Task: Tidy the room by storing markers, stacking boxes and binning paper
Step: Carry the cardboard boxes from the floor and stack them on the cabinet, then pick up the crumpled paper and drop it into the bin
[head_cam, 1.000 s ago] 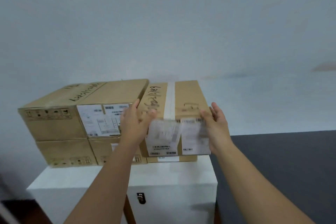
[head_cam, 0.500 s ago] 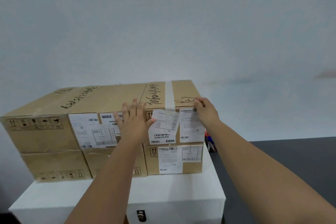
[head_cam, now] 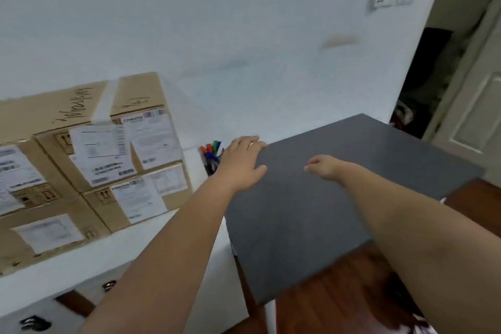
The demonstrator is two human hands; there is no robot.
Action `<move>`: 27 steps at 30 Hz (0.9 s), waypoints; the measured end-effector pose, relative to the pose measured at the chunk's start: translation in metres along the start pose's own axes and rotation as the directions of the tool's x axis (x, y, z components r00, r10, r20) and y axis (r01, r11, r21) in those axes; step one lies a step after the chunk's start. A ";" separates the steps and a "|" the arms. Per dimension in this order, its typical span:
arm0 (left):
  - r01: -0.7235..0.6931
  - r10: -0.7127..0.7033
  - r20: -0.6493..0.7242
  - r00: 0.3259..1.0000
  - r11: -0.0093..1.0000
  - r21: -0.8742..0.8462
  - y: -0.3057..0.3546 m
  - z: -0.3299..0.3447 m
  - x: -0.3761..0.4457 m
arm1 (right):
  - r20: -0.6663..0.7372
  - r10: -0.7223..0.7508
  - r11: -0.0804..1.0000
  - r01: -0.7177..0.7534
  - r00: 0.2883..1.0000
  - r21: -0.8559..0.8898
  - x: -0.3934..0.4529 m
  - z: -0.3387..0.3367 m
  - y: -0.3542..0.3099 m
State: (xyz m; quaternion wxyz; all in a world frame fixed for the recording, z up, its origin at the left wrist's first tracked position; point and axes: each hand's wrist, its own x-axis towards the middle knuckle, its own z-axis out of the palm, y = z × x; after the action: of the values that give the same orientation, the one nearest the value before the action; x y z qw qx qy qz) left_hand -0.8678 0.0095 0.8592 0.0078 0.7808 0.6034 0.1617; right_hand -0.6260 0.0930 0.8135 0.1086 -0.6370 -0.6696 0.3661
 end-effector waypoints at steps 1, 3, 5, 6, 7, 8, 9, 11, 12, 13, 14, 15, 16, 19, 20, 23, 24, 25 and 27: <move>-0.026 0.027 0.084 0.996 1.000 -0.013 0.024 0.019 0.010 | -0.007 0.056 0.998 -0.056 0.998 -0.034 -0.011 -0.017 0.037; -0.055 0.060 0.216 0.975 0.998 -0.030 0.075 0.056 0.027 | -0.032 0.159 0.984 -0.161 0.987 -0.082 -0.037 -0.049 0.111; -0.069 0.082 0.319 0.944 0.996 -0.052 0.126 0.093 0.045 | -0.088 0.265 0.958 -0.273 0.960 -0.093 -0.065 -0.079 0.186; -0.076 0.093 0.362 0.928 0.995 -0.062 0.153 0.111 0.054 | -0.117 0.310 0.943 -0.321 0.944 -0.091 -0.080 -0.093 0.222; -0.086 0.107 0.396 0.912 0.994 -0.069 0.179 0.129 0.062 | -0.140 0.358 0.925 -0.371 0.923 -0.081 -0.096 -0.106 0.256; -0.101 0.123 0.427 0.896 0.992 -0.073 0.206 0.147 0.069 | -0.158 0.407 0.905 -0.421 0.900 -0.066 -0.114 -0.118 0.289; -0.116 0.138 0.456 0.879 0.990 -0.077 0.233 0.164 0.074 | -0.174 0.455 0.881 -0.470 0.873 -0.054 -0.131 -0.129 0.319; -0.163 0.185 0.518 0.835 0.983 -0.088 0.289 0.200 0.083 | -0.193 0.549 0.825 -0.565 0.813 -0.034 -0.169 -0.150 0.376; -0.173 0.196 0.547 0.814 0.980 -0.094 0.307 0.212 0.085 | -0.191 0.574 0.808 -0.589 0.796 -0.028 -0.183 -0.156 0.395; -0.181 0.207 0.578 0.789 0.978 -0.103 0.322 0.223 0.085 | -0.188 0.596 0.792 -0.610 0.780 -0.019 -0.194 -0.159 0.411; -0.197 0.230 0.613 0.756 0.973 -0.121 0.344 0.238 0.087 | -0.180 0.630 0.767 -0.642 0.755 -0.012 -0.208 -0.165 0.430; -0.212 0.250 0.644 0.723 0.968 -0.137 0.362 0.252 0.090 | -0.169 0.661 0.742 -0.671 0.731 0.000 -0.219 -0.169 0.447; -0.224 0.265 0.677 0.687 0.963 -0.149 0.378 0.264 0.092 | -0.158 0.686 0.721 -0.693 0.710 0.009 -0.227 -0.171 0.462; -0.267 0.283 0.741 0.609 0.953 -0.145 0.420 0.301 0.102 | -0.145 0.746 0.662 -0.747 0.650 0.060 -0.240 -0.169 0.505; -0.279 0.284 0.759 0.586 0.950 -0.140 0.432 0.315 0.107 | -0.139 0.766 0.641 -0.764 0.628 0.078 -0.241 -0.167 0.519; -0.349 0.293 0.818 0.494 0.929 -0.122 0.465 0.369 0.123 | -0.100 0.827 0.562 -0.817 0.553 0.130 -0.236 -0.153 0.561; -0.376 0.297 0.841 0.453 0.919 -0.122 0.476 0.388 0.127 | -0.082 0.847 0.532 -0.835 0.526 0.143 -0.233 -0.146 0.576; -0.403 0.301 0.864 0.404 0.907 -0.127 0.487 0.408 0.131 | -0.062 0.864 0.503 -0.851 0.499 0.153 -0.230 -0.139 0.591; -0.434 0.309 0.902 0.301 0.887 -0.159 0.510 0.449 0.136 | -0.023 0.895 0.441 -0.878 0.445 0.187 -0.223 -0.124 0.620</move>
State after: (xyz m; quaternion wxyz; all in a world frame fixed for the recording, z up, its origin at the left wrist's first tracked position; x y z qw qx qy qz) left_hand -0.2409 0.0812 0.5727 0.2524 0.8560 0.3102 -0.3276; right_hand -0.0338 -0.1208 0.5832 -0.0130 -0.9036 -0.1999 0.3786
